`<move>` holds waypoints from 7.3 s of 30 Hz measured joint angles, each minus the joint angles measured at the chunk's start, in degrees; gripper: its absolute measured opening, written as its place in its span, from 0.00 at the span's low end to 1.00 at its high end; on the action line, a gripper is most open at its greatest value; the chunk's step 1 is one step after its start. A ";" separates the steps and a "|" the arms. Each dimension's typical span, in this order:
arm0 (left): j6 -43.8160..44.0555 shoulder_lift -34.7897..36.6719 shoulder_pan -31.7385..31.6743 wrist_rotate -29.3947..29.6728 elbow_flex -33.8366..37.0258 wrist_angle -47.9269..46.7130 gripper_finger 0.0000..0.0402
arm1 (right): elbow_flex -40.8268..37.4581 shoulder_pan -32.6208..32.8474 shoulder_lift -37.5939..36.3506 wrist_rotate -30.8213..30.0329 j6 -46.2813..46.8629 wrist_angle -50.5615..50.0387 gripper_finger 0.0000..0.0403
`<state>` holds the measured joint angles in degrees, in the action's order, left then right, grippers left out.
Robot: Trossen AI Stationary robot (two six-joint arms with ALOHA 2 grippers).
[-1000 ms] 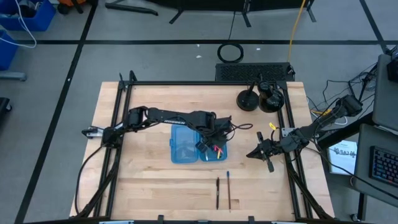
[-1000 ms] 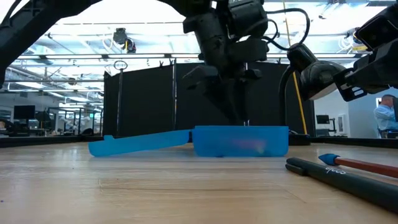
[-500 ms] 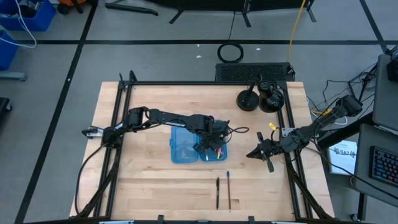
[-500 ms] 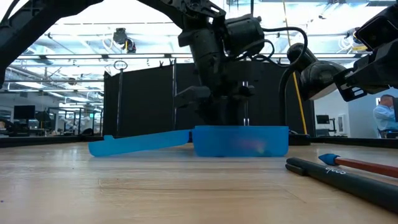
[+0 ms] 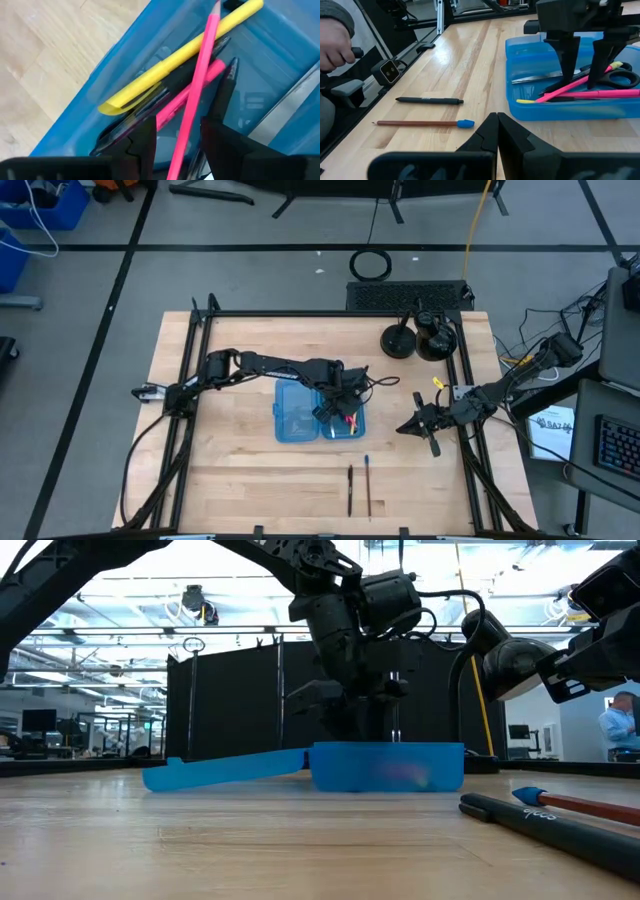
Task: Pick & place school supplies into a supply box
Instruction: Adjust the pink pencil in the blue supply box, then put the brown pencil into the blue supply box
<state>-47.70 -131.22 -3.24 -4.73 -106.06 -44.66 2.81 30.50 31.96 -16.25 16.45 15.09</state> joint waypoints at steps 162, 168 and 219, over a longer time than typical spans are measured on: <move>-42.48 9.40 7.80 21.27 3.39 -6.82 0.21 | 0.00 -0.02 0.16 0.23 -0.44 0.02 0.00; -26.72 14.19 11.61 18.14 -5.17 -18.29 0.03 | -0.01 -0.02 0.16 2.13 -0.42 0.20 0.00; 46.34 84.02 26.51 31.82 104.54 82.79 0.01 | 25.23 0.59 10.78 -14.57 -1.87 -10.18 0.00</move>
<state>-1.36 -47.20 23.27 27.09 -1.52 38.13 28.04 31.09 42.74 -30.82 14.58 4.91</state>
